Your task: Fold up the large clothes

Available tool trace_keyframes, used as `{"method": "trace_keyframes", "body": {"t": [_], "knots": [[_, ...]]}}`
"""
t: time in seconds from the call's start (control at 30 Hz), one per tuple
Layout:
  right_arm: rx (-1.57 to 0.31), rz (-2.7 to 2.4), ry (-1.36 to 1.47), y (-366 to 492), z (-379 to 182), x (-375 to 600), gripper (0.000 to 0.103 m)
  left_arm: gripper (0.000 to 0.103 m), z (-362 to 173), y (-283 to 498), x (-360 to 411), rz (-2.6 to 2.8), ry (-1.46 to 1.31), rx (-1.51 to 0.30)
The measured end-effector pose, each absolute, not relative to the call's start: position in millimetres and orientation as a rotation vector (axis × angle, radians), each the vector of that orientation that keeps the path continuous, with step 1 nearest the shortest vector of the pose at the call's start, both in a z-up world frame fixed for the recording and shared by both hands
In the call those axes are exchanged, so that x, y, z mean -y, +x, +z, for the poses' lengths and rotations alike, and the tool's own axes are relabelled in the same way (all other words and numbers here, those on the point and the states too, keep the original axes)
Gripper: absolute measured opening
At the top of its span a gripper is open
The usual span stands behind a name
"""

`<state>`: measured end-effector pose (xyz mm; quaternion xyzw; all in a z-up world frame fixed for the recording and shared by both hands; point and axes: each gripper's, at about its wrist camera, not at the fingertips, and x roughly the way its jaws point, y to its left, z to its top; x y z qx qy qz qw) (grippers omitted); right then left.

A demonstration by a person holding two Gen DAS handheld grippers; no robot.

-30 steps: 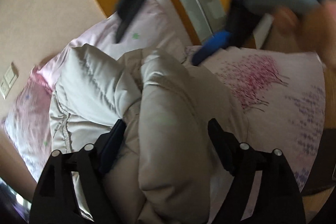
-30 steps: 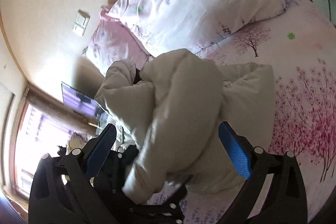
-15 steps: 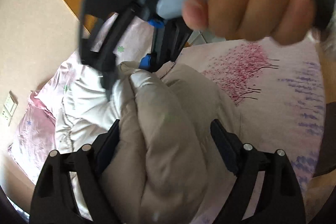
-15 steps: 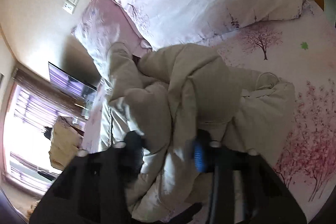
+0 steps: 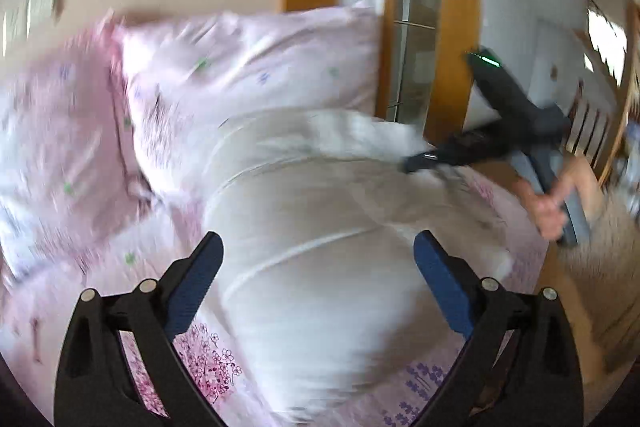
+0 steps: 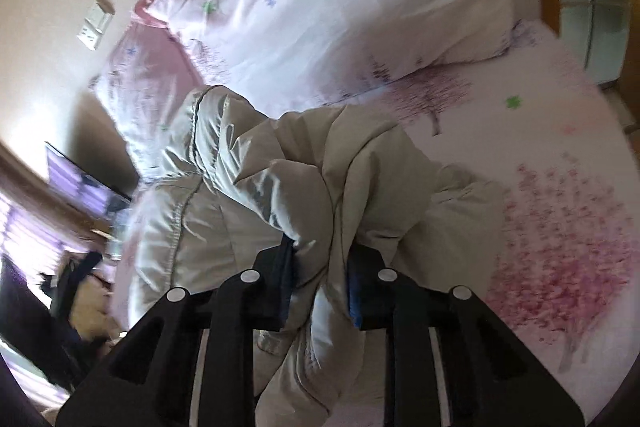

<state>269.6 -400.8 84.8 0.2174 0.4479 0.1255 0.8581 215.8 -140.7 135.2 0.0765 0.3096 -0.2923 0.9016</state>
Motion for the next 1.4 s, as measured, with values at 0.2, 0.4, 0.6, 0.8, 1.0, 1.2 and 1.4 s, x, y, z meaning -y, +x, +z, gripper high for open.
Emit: {"method": "trace_keyframes", "body": {"t": [0.2, 0.4, 0.6, 0.8, 1.0, 1.2, 1.4], "knots": [[-0.926, 0.165, 0.404, 274, 84, 416, 0.021, 0.09, 101, 274, 131, -0.636, -0.003, -0.812], [-0.951, 0.119, 0.406, 276, 67, 432, 0.022, 0.088, 87, 263, 169, -0.649, 0.073, -0.842], [-0.973, 0.072, 0.487, 273, 30, 443, 0.032, 0.09, 75, 253, 197, -0.613, 0.151, -0.854], [-0.912, -0.031, 0.381, 253, 57, 425, 0.036, 0.092, 63, 254, 197, -0.559, 0.173, -0.892], [-0.806, 0.064, 0.299, 199, 100, 392, 0.036, 0.092, 60, 251, 192, -0.546, 0.167, -0.89], [-0.904, 0.155, 0.209, 190, 84, 357, 0.036, 0.095, 60, 252, 187, -0.53, 0.144, -0.894], [-1.015, 0.123, 0.174, 210, 39, 356, 0.037, 0.101, 55, 248, 194, -0.504, 0.195, -0.896]]}}
